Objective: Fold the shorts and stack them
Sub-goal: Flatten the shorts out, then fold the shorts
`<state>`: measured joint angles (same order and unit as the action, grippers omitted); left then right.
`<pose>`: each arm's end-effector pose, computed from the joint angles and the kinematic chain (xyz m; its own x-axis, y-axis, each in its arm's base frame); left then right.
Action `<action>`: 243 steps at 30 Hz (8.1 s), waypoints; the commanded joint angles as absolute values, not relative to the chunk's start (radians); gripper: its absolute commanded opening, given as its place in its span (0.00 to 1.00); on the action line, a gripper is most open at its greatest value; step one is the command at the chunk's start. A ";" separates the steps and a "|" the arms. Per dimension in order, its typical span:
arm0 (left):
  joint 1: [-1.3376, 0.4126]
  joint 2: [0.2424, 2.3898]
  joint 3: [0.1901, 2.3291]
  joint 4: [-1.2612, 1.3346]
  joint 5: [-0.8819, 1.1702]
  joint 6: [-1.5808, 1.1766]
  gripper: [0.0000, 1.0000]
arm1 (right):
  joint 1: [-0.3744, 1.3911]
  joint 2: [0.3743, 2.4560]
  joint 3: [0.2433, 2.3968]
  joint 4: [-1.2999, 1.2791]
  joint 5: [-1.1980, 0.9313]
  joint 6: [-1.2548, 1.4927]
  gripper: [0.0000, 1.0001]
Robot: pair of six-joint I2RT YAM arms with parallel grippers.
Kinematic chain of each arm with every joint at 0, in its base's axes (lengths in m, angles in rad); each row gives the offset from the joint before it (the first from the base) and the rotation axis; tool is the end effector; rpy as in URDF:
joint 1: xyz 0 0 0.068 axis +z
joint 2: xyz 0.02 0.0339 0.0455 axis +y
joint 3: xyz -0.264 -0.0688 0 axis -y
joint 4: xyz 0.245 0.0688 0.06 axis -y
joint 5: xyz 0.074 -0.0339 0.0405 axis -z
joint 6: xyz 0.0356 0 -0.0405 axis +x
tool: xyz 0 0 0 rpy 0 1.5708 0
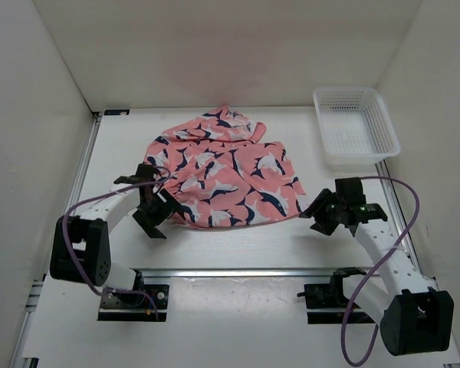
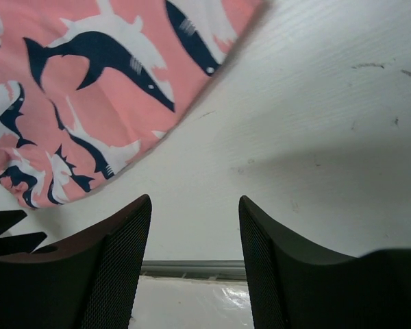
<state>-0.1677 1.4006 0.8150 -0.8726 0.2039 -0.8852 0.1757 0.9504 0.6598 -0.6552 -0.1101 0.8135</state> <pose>0.2205 -0.0446 0.1801 -0.7642 -0.6394 0.0846 -0.6407 0.7373 -0.2144 0.1789 0.0357 0.2269 -0.7208 0.6056 -0.3372 0.4174 0.7676 0.4864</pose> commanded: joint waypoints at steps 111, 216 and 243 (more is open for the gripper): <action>0.050 2.100 2.071 -0.867 0.354 -0.604 0.10 | 0.516 1.638 1.660 -0.523 -0.034 0.351 0.00; 0.020 1.697 1.488 -1.081 -0.458 -0.607 0.10 | 0.581 1.376 1.083 -0.540 -0.050 0.580 0.27; -0.653 1.878 1.925 -1.454 -0.755 -0.853 0.10 | 0.615 1.921 1.321 -0.443 -0.066 0.666 0.13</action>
<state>-0.6296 1.8847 1.8816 -1.3373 -0.7254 -0.8211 0.6132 1.9839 1.3312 -0.4423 -0.0990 0.6674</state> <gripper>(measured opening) 0.203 0.086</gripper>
